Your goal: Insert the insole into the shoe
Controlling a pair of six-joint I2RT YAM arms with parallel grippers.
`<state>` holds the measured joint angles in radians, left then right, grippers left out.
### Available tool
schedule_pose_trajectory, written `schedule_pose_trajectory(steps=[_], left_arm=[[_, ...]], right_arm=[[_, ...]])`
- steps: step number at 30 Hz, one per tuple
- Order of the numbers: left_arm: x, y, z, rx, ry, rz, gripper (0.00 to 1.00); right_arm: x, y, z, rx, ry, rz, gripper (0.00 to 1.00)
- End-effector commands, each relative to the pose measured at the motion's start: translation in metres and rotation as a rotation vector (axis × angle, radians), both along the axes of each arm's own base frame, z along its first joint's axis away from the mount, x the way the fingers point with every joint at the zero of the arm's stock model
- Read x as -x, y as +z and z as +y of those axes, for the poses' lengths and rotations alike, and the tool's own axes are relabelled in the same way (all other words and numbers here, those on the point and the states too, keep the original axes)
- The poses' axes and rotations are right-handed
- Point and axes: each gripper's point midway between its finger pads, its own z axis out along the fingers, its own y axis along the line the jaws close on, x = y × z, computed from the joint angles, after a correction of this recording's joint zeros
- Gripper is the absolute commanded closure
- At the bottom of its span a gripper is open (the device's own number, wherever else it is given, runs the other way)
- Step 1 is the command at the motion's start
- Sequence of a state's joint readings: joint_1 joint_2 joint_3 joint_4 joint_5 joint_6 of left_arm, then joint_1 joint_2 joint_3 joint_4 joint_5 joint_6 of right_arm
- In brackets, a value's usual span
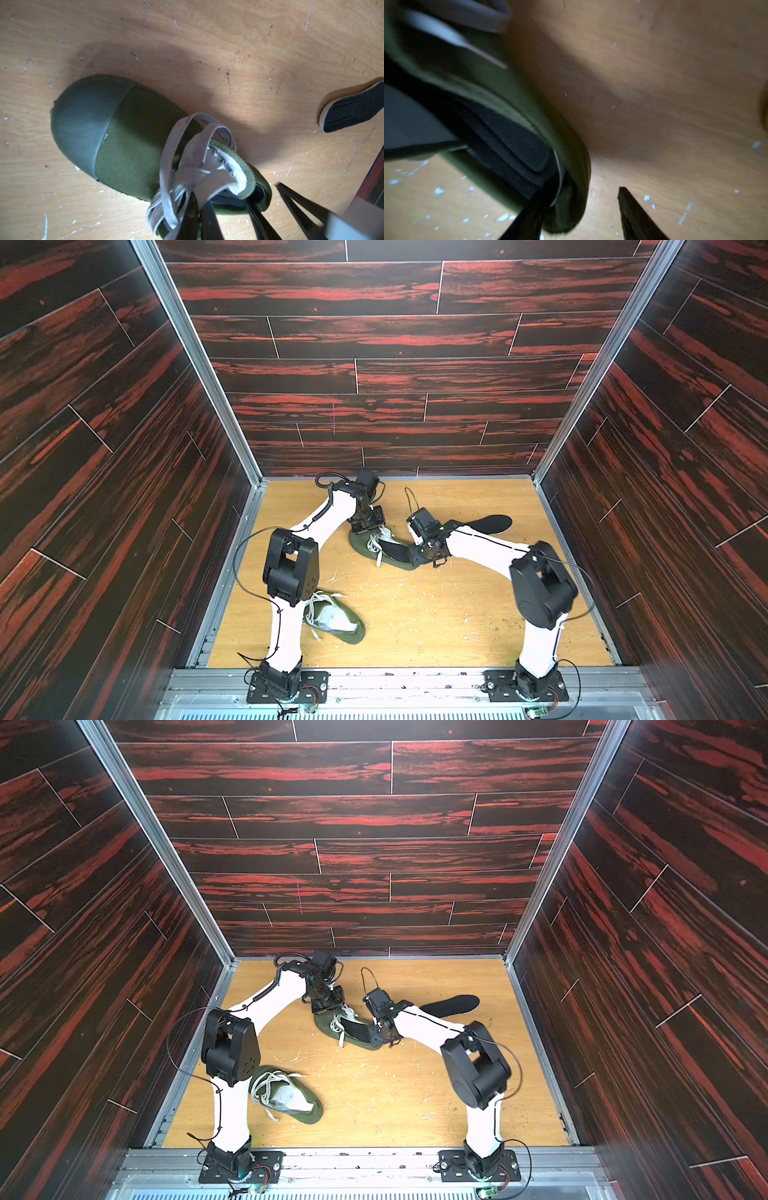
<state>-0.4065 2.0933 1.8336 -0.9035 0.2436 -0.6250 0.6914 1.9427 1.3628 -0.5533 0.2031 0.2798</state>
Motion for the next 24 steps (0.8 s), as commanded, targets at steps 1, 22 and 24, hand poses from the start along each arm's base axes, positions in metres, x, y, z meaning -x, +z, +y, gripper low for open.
schedule_pose_trajectory(steps=[1,22,24], left_arm=[[0.006,0.040,-0.003,0.027,0.004,-0.079,1.00],[0.024,0.052,0.019,0.093,0.283,-0.151,1.00],[0.023,0.051,0.019,0.091,0.285,-0.151,1.00]], right_arm=[[-0.011,-0.014,-0.005,0.055,-0.054,0.009,0.41],[-0.022,-0.016,-0.051,0.171,-0.157,0.003,0.46],[-0.021,-0.010,-0.052,0.161,-0.159,-0.004,0.46]])
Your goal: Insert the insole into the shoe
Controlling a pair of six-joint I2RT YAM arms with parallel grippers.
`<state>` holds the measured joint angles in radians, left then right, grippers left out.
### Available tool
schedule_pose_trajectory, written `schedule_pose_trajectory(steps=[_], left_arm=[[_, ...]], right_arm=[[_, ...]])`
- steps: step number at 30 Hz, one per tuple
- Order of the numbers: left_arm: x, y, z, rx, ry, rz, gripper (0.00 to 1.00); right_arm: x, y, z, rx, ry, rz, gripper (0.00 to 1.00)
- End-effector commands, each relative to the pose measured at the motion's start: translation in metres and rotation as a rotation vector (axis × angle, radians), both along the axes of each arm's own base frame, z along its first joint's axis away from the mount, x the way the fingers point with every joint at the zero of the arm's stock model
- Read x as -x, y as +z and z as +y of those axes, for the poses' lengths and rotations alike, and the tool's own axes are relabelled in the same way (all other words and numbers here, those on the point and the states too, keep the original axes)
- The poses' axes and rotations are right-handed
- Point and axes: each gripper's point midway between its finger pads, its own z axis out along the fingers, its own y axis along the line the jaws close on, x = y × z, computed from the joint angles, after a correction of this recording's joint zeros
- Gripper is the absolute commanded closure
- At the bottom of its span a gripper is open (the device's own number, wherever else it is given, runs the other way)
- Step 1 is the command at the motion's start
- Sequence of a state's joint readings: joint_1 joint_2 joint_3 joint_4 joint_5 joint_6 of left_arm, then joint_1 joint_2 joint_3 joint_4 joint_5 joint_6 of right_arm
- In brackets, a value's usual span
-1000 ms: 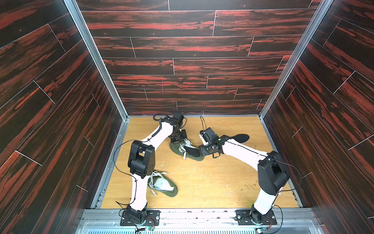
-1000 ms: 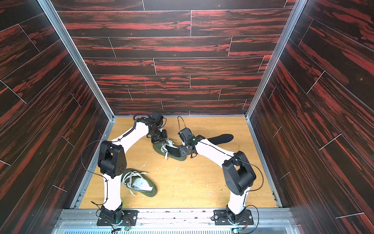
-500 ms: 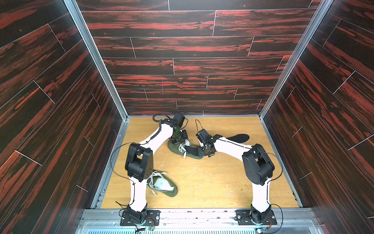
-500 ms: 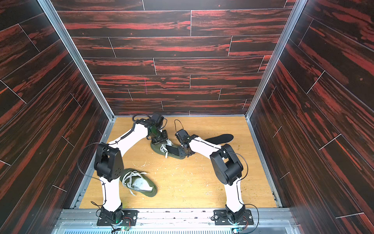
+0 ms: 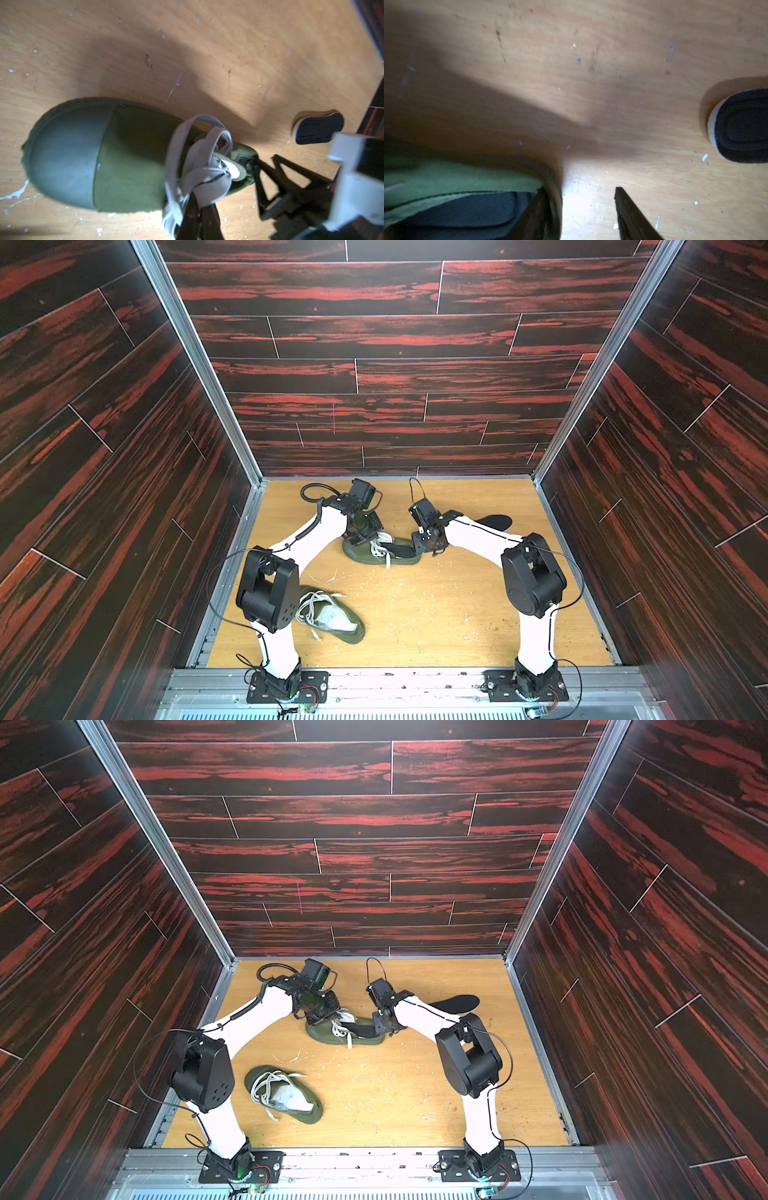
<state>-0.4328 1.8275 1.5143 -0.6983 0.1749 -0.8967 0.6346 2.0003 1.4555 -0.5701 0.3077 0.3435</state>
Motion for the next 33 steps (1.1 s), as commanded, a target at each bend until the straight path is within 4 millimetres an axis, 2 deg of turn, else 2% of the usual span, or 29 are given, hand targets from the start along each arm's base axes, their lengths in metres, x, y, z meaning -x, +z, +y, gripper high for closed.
schedule_pose_trajectory(steps=[1,5,8,11,16,19,22,23,24,27,33], left_arm=[[-0.006,0.025,0.007,0.005,0.044,-0.078,1.00],[-0.007,0.022,0.008,-0.007,0.051,-0.080,1.00],[-0.007,0.020,0.008,-0.006,0.050,-0.077,1.00],[-0.008,0.021,0.006,-0.004,0.049,-0.079,1.00],[-0.008,0.024,0.006,-0.004,0.043,-0.087,1.00],[-0.006,0.025,0.007,-0.010,0.039,-0.090,1.00],[-0.004,0.023,0.012,-0.030,0.049,-0.088,1.00],[-0.002,0.033,0.015,-0.029,0.058,-0.113,1.00],[-0.001,0.034,0.018,-0.033,0.066,-0.119,1.00],[0.003,0.038,0.027,-0.059,0.099,-0.143,1.00],[0.010,0.039,0.034,-0.085,0.137,-0.164,1.00]], right_arm=[[0.020,-0.010,-0.028,0.093,-0.013,0.060,0.46],[0.015,0.032,-0.005,-0.063,0.000,0.001,0.46],[0.014,0.055,0.019,-0.154,0.052,-0.014,0.45],[0.019,0.053,0.035,-0.149,0.097,-0.005,0.42],[0.024,0.019,0.044,-0.116,0.114,0.043,0.40],[0.016,-0.005,0.033,-0.031,0.076,0.047,0.40],[0.006,-0.024,0.002,0.075,-0.035,0.048,0.41],[0.004,-0.029,-0.007,0.090,-0.066,0.057,0.42],[0.004,-0.032,-0.014,0.111,-0.083,0.064,0.42],[0.007,-0.025,-0.026,0.178,-0.093,0.057,0.42],[0.004,0.008,-0.038,0.254,-0.061,0.021,0.42]])
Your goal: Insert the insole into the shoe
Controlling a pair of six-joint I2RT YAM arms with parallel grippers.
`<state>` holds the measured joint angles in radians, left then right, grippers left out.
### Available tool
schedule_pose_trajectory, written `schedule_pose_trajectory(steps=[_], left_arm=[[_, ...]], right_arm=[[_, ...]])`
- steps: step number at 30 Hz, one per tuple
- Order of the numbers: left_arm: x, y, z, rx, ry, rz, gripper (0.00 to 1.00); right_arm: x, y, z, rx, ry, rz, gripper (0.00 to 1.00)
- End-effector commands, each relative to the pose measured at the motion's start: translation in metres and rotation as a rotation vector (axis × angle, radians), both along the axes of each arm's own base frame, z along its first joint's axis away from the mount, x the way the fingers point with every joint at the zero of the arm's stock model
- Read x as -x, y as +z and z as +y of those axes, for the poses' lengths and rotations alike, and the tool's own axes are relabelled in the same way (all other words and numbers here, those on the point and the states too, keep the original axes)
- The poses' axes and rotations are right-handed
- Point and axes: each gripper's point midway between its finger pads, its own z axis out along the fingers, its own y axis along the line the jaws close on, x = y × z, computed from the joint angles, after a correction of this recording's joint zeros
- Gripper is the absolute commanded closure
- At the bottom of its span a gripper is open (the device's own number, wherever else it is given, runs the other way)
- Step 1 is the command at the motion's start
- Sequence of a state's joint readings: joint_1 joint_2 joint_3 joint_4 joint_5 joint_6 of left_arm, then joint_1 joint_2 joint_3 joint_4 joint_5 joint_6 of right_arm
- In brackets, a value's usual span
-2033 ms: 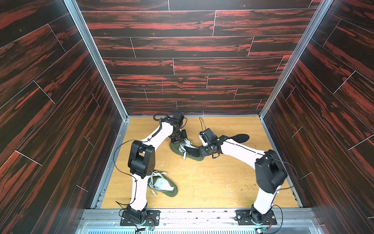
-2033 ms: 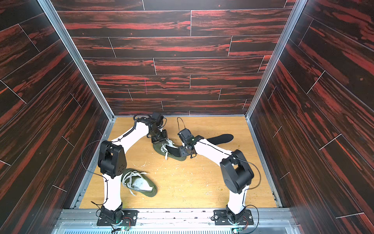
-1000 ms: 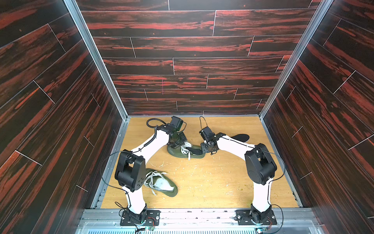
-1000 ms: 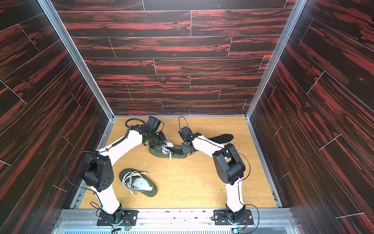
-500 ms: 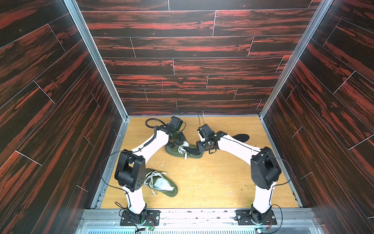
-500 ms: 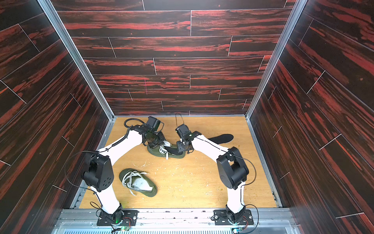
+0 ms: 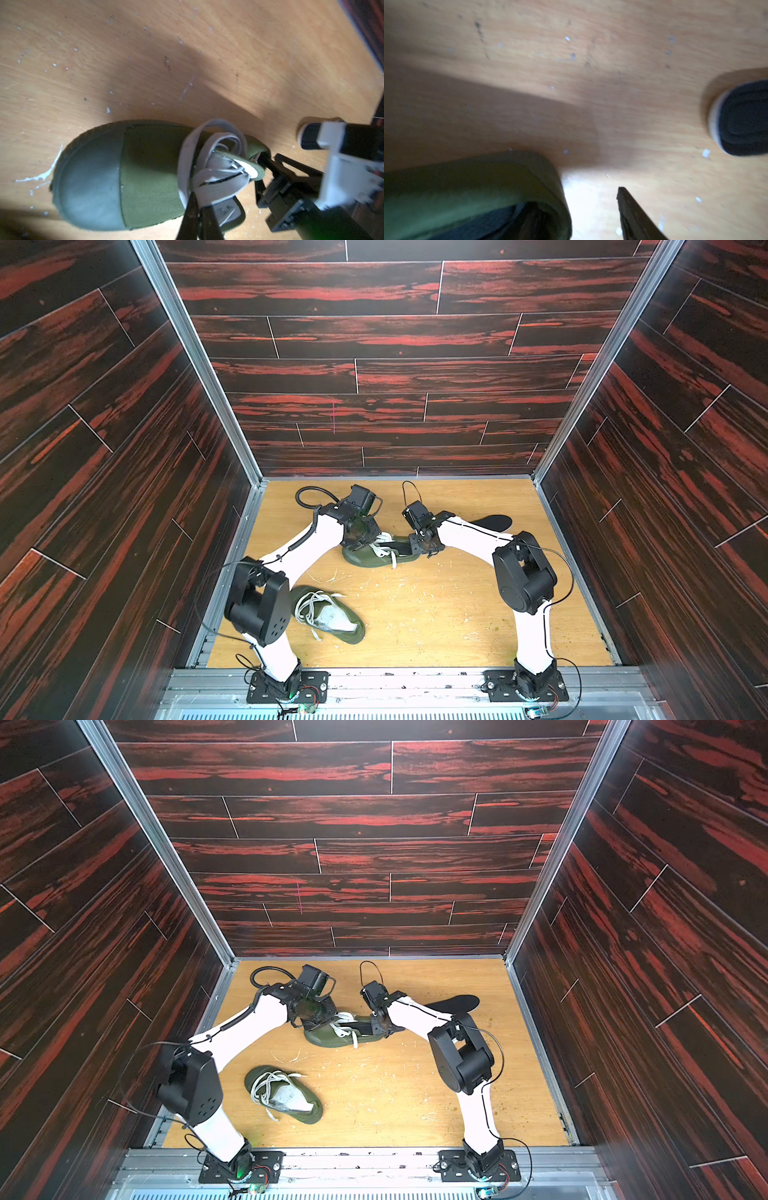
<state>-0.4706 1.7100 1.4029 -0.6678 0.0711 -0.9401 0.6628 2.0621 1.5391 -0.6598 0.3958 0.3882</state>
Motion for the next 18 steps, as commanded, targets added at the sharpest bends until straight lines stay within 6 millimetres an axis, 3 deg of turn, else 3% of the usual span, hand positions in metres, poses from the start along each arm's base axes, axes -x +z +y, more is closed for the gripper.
schedule_pose_trajectory(steps=[1,9,11,12,14,16,18], left_arm=[[-0.009,0.028,0.022,-0.035,0.083,-0.104,1.00],[-0.007,0.031,0.017,-0.049,0.067,-0.121,1.00],[-0.009,0.029,0.014,-0.049,0.056,-0.113,1.00],[-0.009,0.026,0.012,-0.047,0.050,-0.106,1.00],[-0.009,0.017,0.002,-0.030,0.026,-0.082,1.00],[-0.007,0.009,-0.007,-0.020,0.002,-0.061,1.00],[-0.004,0.002,-0.010,-0.034,-0.009,-0.049,1.00]], right_arm=[[0.005,0.014,-0.038,0.176,-0.009,0.017,0.42],[0.007,-0.011,-0.049,0.384,0.049,0.078,0.43],[0.011,-0.022,-0.046,0.408,0.072,0.116,0.48],[0.012,-0.024,-0.041,0.388,0.080,0.124,0.49],[0.015,-0.026,-0.011,0.191,0.089,0.141,0.53],[0.013,-0.015,0.024,-0.036,0.089,0.117,0.56],[0.006,0.000,0.043,-0.175,0.055,0.084,0.55]])
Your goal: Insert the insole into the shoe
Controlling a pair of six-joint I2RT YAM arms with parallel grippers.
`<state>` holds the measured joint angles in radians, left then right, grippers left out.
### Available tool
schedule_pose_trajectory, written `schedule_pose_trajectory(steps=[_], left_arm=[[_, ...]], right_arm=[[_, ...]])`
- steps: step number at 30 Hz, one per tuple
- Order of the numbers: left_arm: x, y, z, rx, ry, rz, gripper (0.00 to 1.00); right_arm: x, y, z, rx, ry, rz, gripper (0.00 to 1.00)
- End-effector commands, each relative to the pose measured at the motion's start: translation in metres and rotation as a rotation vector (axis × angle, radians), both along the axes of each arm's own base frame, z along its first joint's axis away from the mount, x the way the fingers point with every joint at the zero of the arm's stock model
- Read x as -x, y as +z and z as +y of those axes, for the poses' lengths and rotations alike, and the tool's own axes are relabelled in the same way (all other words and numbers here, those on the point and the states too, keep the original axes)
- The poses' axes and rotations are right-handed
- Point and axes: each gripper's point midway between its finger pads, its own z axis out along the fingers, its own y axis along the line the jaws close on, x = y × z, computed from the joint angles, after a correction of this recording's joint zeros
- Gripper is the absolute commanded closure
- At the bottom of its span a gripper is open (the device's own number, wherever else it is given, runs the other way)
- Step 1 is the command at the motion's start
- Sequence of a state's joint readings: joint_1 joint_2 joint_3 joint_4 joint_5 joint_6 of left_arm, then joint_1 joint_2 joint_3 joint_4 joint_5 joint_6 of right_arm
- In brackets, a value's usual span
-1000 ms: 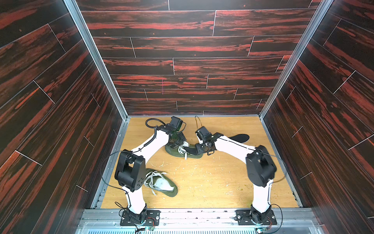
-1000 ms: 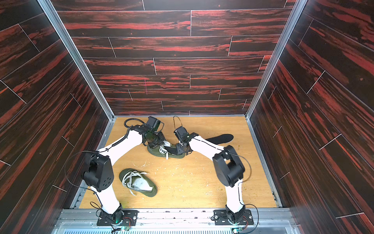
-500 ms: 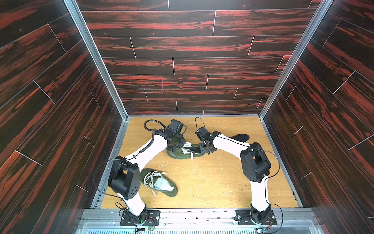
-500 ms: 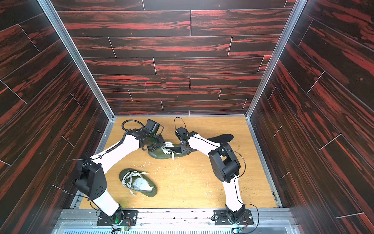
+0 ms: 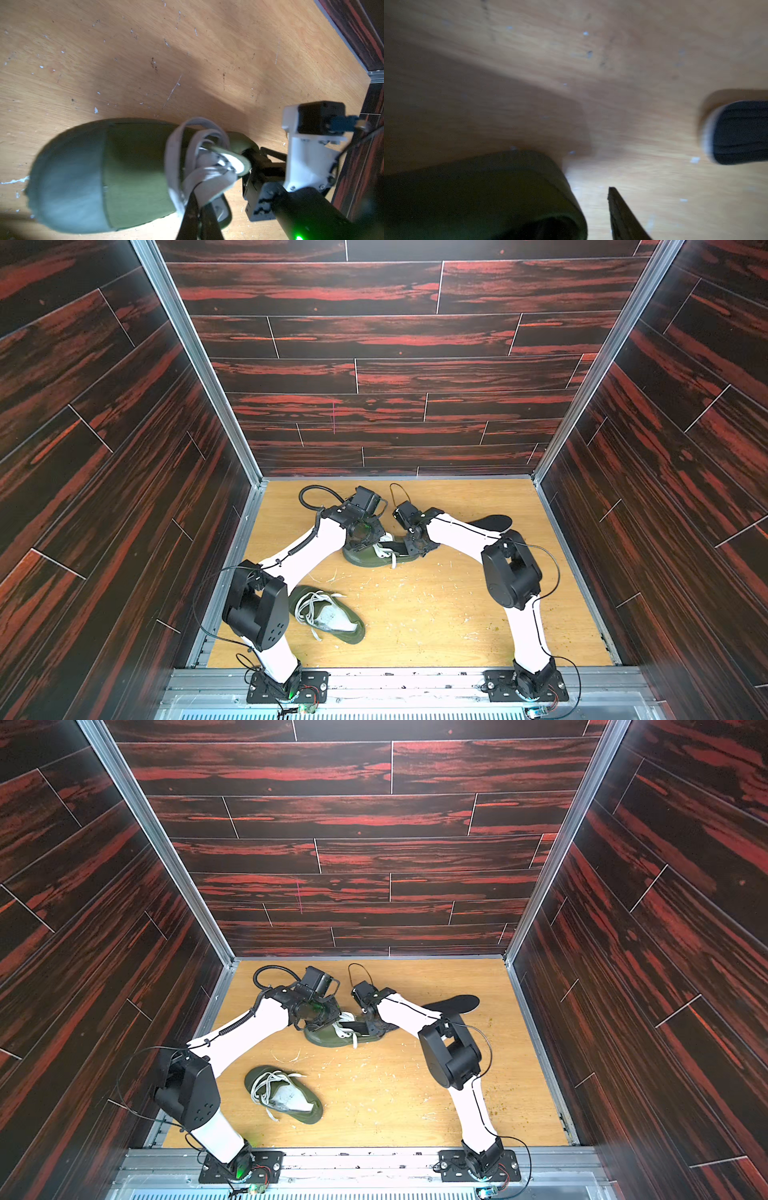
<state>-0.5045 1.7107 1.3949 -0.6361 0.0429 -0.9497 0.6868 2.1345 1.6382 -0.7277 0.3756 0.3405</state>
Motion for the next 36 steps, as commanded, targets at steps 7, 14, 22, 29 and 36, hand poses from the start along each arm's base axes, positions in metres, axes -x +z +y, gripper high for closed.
schedule_pose_trajectory(steps=[7,14,22,29,36], left_arm=[[-0.001,-0.010,0.004,-0.060,-0.013,0.006,1.00],[-0.007,-0.007,0.006,-0.062,-0.004,-0.003,1.00],[-0.015,0.007,0.010,-0.059,-0.003,-0.027,1.00],[-0.033,0.003,0.009,-0.085,-0.064,-0.014,1.00],[-0.045,0.005,0.000,-0.054,-0.150,-0.014,1.00]], right_arm=[[-0.012,0.050,0.045,-0.373,-0.062,-0.034,0.41],[0.012,0.026,0.060,-0.422,0.076,0.082,0.26],[0.022,-0.023,0.032,-0.232,0.124,0.151,0.28],[0.055,-0.043,0.004,0.049,0.251,0.186,0.29],[0.063,0.002,0.043,-0.289,0.222,0.163,0.28]])
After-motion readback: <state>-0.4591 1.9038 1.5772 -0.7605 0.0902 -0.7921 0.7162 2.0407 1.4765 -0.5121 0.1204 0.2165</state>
